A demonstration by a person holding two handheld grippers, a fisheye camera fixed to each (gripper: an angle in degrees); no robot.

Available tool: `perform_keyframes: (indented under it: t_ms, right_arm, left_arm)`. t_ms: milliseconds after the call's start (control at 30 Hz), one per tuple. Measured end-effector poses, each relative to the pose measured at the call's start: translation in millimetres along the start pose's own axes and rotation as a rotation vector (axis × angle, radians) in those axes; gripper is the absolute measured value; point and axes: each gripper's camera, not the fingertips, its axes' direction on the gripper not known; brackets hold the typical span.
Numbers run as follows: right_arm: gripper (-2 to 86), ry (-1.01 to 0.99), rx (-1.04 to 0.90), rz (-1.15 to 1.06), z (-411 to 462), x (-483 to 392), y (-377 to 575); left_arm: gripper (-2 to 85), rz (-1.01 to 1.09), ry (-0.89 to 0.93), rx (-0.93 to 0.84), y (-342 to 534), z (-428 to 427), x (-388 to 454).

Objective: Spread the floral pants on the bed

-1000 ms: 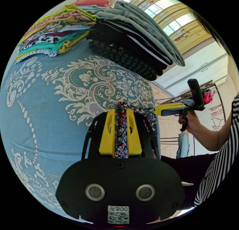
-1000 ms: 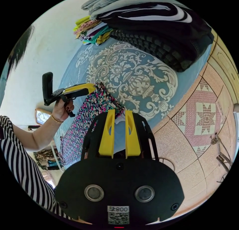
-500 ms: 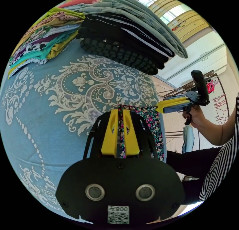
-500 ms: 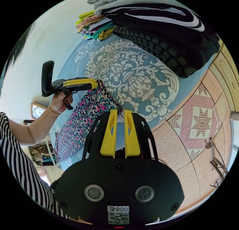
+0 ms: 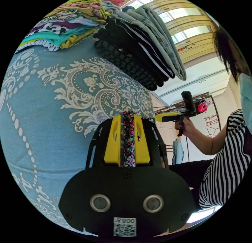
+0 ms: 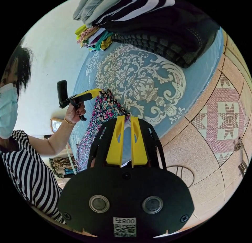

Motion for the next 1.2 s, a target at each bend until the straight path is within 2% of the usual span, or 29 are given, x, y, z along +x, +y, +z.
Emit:
perform_keyframes:
  t_ms: [133,233,433,700,767,833,900,967,1067,1133,1200]
  right_arm:
    - [7.4,0.022,-0.019,-0.080,5.9,-21.0,-7.5]
    - [8.1,0.110,-0.047,-0.155,14.2,-40.7,-13.2]
    - [7.4,0.272,-0.108,-0.261,38.6,-73.5,-19.3]
    - [7.1,0.292,-0.140,-0.308,55.1,-103.0,-19.9]
    - [6.7,0.312,-0.137,-0.327,61.5,-113.6,-17.9]
    - [6.3,0.327,-0.134,-0.342,66.6,-121.6,-16.4]
    - [5.7,0.333,-0.134,-0.348,71.0,-128.3,-15.6]
    - [4.7,0.306,-0.135,-0.332,75.5,-133.4,-16.3]
    - [3.9,0.266,-0.143,-0.310,81.6,-139.2,-17.9]
    - [3.7,0.259,-0.143,-0.309,86.5,-145.1,-17.5]
    - [3.5,0.263,-0.139,-0.315,91.6,-152.3,-16.4]
  left_arm:
    - [8.3,0.054,-0.056,-0.061,-9.2,6.5,7.3]
    - [8.3,0.079,-0.114,-0.070,-13.5,3.6,13.9]
    - [8.5,0.071,-0.115,-0.063,-16.4,-9.3,13.4]
    - [8.6,0.103,-0.035,-0.037,-17.9,-33.1,16.3]
    - [8.3,0.118,-0.080,-0.092,-21.9,-30.7,21.8]
    - [7.7,0.153,-0.203,-0.171,-26.3,-26.7,33.9]
    - [7.4,0.173,-0.218,-0.181,-27.3,-32.0,39.8]
    - [7.1,0.155,-0.187,-0.181,-26.6,-41.1,38.6]
    - [6.4,0.112,-0.054,-0.143,-21.7,-61.5,31.5]
    - [6.2,0.072,0.099,-0.101,-17.3,-75.7,23.5]
    - [6.6,0.070,0.133,-0.062,-15.0,-84.7,26.2]
